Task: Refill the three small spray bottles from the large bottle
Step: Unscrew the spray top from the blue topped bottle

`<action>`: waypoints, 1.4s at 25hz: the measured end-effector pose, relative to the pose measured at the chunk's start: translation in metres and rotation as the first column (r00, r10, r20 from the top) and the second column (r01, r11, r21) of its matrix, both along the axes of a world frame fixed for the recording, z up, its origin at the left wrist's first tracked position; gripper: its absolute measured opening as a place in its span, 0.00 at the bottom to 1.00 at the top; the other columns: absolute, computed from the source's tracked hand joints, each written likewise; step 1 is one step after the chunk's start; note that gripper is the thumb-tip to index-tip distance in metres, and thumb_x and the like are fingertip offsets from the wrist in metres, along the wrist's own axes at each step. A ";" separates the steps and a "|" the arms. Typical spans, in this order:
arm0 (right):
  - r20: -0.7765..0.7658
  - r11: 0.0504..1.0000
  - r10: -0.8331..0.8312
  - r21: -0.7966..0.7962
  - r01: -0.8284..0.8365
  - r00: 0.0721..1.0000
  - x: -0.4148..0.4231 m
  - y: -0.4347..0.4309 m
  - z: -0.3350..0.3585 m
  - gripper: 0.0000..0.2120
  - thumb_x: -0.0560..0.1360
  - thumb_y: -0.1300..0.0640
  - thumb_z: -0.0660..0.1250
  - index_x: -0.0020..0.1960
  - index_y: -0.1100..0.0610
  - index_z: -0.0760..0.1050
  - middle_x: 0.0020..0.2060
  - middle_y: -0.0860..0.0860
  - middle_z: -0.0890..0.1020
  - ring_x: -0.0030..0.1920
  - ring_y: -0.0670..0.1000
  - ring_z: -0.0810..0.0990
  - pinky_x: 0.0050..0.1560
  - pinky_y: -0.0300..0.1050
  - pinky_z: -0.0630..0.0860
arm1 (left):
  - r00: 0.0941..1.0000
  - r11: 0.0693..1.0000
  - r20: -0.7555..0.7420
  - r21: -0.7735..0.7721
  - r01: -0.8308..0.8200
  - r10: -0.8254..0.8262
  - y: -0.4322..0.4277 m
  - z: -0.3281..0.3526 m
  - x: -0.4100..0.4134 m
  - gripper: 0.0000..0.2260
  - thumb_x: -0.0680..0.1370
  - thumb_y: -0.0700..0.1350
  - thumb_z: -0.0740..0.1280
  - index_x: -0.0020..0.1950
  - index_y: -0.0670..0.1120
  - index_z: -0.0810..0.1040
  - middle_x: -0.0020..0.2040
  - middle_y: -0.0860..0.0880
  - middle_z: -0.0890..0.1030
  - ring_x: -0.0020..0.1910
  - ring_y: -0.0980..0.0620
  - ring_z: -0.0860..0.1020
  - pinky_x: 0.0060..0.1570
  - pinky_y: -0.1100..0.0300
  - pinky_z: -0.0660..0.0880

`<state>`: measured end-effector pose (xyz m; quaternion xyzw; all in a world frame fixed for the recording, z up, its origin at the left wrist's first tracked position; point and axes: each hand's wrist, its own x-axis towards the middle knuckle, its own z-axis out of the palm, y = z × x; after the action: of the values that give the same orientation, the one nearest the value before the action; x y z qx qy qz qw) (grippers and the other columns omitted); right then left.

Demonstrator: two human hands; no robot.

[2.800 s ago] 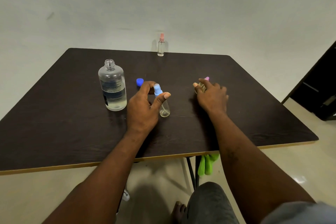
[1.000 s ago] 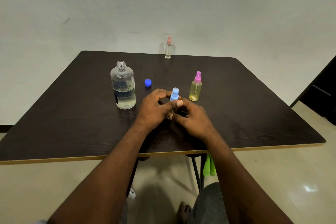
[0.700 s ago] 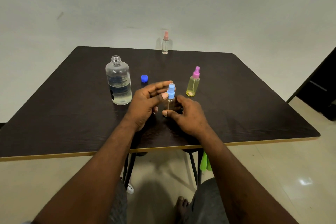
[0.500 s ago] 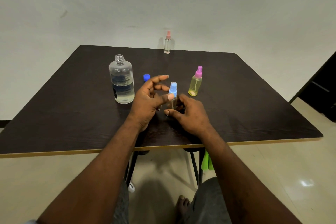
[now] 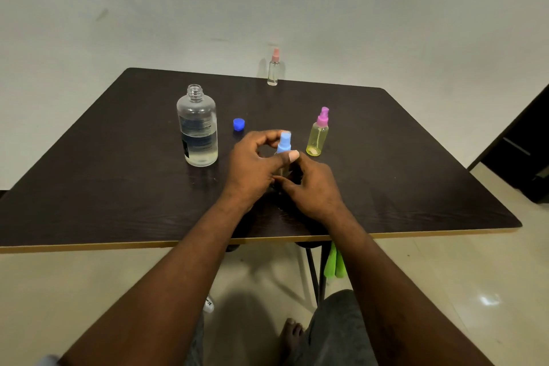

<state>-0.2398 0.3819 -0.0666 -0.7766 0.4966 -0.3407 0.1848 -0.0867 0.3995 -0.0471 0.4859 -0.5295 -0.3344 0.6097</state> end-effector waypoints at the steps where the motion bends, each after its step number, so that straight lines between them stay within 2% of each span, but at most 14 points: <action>1: 0.002 1.000 -0.005 -0.002 0.005 1.000 0.000 0.000 -0.001 0.22 0.72 0.39 0.73 0.62 0.48 0.78 0.41 0.39 0.82 0.42 0.40 0.82 0.45 0.49 0.84 | 0.998 1.000 0.062 0.002 0.021 -0.021 -0.001 0.002 0.000 0.16 0.74 0.45 0.79 0.61 0.52 0.85 0.57 0.52 0.83 0.53 0.60 0.81 0.53 0.63 0.75; 4: 0.005 1.000 -0.002 0.001 0.002 1.000 -0.001 -0.004 -0.003 0.20 0.71 0.38 0.74 0.57 0.49 0.78 0.43 0.42 0.84 0.41 0.40 0.83 0.44 0.50 0.83 | 0.978 0.979 0.015 0.006 0.206 -0.206 0.001 0.009 0.006 0.17 0.80 0.38 0.72 0.68 0.49 0.81 0.61 0.49 0.85 0.49 0.60 0.83 0.47 0.64 0.78; 6: 0.019 1.000 -0.005 0.013 0.005 1.000 -0.001 -0.006 -0.003 0.20 0.71 0.39 0.76 0.55 0.49 0.78 0.43 0.42 0.84 0.41 0.40 0.83 0.44 0.49 0.83 | 0.979 0.980 0.058 -0.034 0.196 -0.194 0.000 0.014 0.010 0.19 0.78 0.34 0.73 0.68 0.46 0.80 0.58 0.47 0.86 0.53 0.56 0.85 0.51 0.57 0.82; 8: 0.043 1.000 -0.005 0.012 0.005 0.999 -0.002 -0.006 -0.004 0.20 0.72 0.40 0.77 0.58 0.48 0.78 0.44 0.40 0.84 0.41 0.39 0.83 0.44 0.45 0.83 | 0.982 0.994 0.184 -0.096 0.055 -0.037 -0.002 0.018 0.008 0.20 0.72 0.38 0.80 0.62 0.47 0.81 0.54 0.53 0.86 0.53 0.57 0.84 0.54 0.54 0.82; 10: 0.066 1.000 -0.006 -0.006 0.006 0.998 -0.002 -0.006 -0.005 0.22 0.73 0.42 0.77 0.63 0.46 0.77 0.44 0.38 0.82 0.41 0.38 0.82 0.41 0.40 0.81 | 0.968 0.988 0.239 -0.148 -0.038 0.073 -0.004 0.022 0.003 0.21 0.68 0.44 0.83 0.58 0.50 0.81 0.50 0.56 0.85 0.48 0.61 0.83 0.47 0.61 0.81; 12: 0.060 1.000 -0.016 -0.020 0.017 0.998 -0.003 -0.006 -0.005 0.21 0.73 0.45 0.77 0.64 0.46 0.78 0.42 0.35 0.81 0.41 0.38 0.82 0.39 0.36 0.78 | 0.958 0.989 0.270 -0.137 -0.056 0.092 -0.005 0.021 -0.004 0.20 0.67 0.49 0.84 0.56 0.52 0.81 0.47 0.56 0.83 0.41 0.62 0.80 0.41 0.66 0.77; 14: 0.039 0.999 -0.031 -0.014 0.032 0.999 -0.004 -0.007 -0.006 0.19 0.74 0.46 0.77 0.62 0.47 0.78 0.41 0.35 0.80 0.40 0.38 0.81 0.39 0.36 0.78 | 0.933 0.993 0.347 -0.096 -0.065 0.095 -0.005 0.017 -0.006 0.17 0.69 0.54 0.82 0.54 0.53 0.83 0.50 0.55 0.81 0.41 0.62 0.78 0.43 0.67 0.74; 16: 0.042 0.999 -0.037 0.002 0.037 0.998 -0.005 -0.008 -0.006 0.18 0.74 0.47 0.77 0.61 0.47 0.78 0.40 0.37 0.80 0.40 0.38 0.81 0.40 0.37 0.77 | 0.929 0.999 0.369 -0.049 -0.019 0.035 -0.003 0.013 -0.003 0.16 0.73 0.55 0.79 0.58 0.54 0.84 0.55 0.56 0.81 0.43 0.65 0.77 0.46 0.66 0.73; 19: 0.034 1.000 -0.027 -0.005 0.028 0.999 -0.004 -0.009 -0.005 0.15 0.73 0.44 0.77 0.54 0.45 0.76 0.40 0.39 0.80 0.39 0.38 0.80 0.38 0.34 0.74 | 0.962 0.992 0.248 -0.029 0.122 -0.111 0.003 0.010 0.005 0.20 0.77 0.39 0.75 0.68 0.49 0.80 0.62 0.53 0.83 0.54 0.63 0.81 0.57 0.53 0.79; 21: 0.059 1.000 -0.028 -0.008 0.028 0.998 -0.003 -0.008 -0.005 0.15 0.73 0.44 0.77 0.53 0.45 0.75 0.40 0.39 0.81 0.40 0.37 0.81 0.37 0.36 0.75 | 0.971 0.992 0.226 -0.081 0.094 -0.073 0.003 0.012 0.004 0.20 0.75 0.34 0.76 0.66 0.45 0.81 0.60 0.51 0.85 0.58 0.56 0.83 0.61 0.48 0.80; 25: 0.081 0.999 -0.031 -0.012 0.033 0.996 -0.004 -0.007 -0.005 0.19 0.72 0.41 0.78 0.58 0.45 0.76 0.42 0.36 0.81 0.44 0.34 0.80 0.38 0.33 0.74 | 0.991 0.995 0.125 -0.092 -0.031 0.042 -0.004 0.026 -0.007 0.18 0.70 0.42 0.82 0.58 0.47 0.83 0.52 0.53 0.86 0.49 0.53 0.83 0.51 0.49 0.83; 28: 0.070 0.999 -0.044 0.016 0.043 0.997 -0.003 -0.008 -0.004 0.16 0.71 0.40 0.79 0.52 0.41 0.74 0.39 0.37 0.81 0.41 0.33 0.80 0.35 0.28 0.71 | 0.996 0.995 -0.004 -0.040 -0.088 0.088 -0.012 0.041 -0.012 0.16 0.71 0.46 0.82 0.56 0.48 0.83 0.47 0.51 0.86 0.46 0.48 0.84 0.48 0.46 0.84; 32: 0.200 0.992 -0.116 -0.021 0.123 0.973 -0.005 -0.006 -0.005 0.14 0.70 0.43 0.79 0.43 0.43 0.74 0.34 0.39 0.81 0.38 0.36 0.81 0.34 0.27 0.72 | 0.905 0.975 -0.373 -0.007 -0.223 0.204 -0.033 0.065 -0.006 0.16 0.73 0.40 0.81 0.52 0.45 0.75 0.45 0.43 0.81 0.45 0.45 0.85 0.52 0.43 0.84; 35: 0.236 0.984 -0.167 -0.024 0.178 0.957 -0.007 -0.004 -0.003 0.13 0.71 0.43 0.78 0.43 0.46 0.74 0.35 0.41 0.80 0.39 0.36 0.80 0.35 0.27 0.72 | 0.886 0.962 -0.401 -0.039 -0.270 0.233 -0.055 0.083 0.004 0.13 0.76 0.36 0.77 0.49 0.44 0.73 0.45 0.40 0.83 0.44 0.40 0.87 0.50 0.39 0.83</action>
<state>-0.2465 0.3775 -0.0697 -0.6890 0.5294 -0.4556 0.1938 -0.0828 0.3448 0.0355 0.4444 -0.3441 -0.3179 0.7636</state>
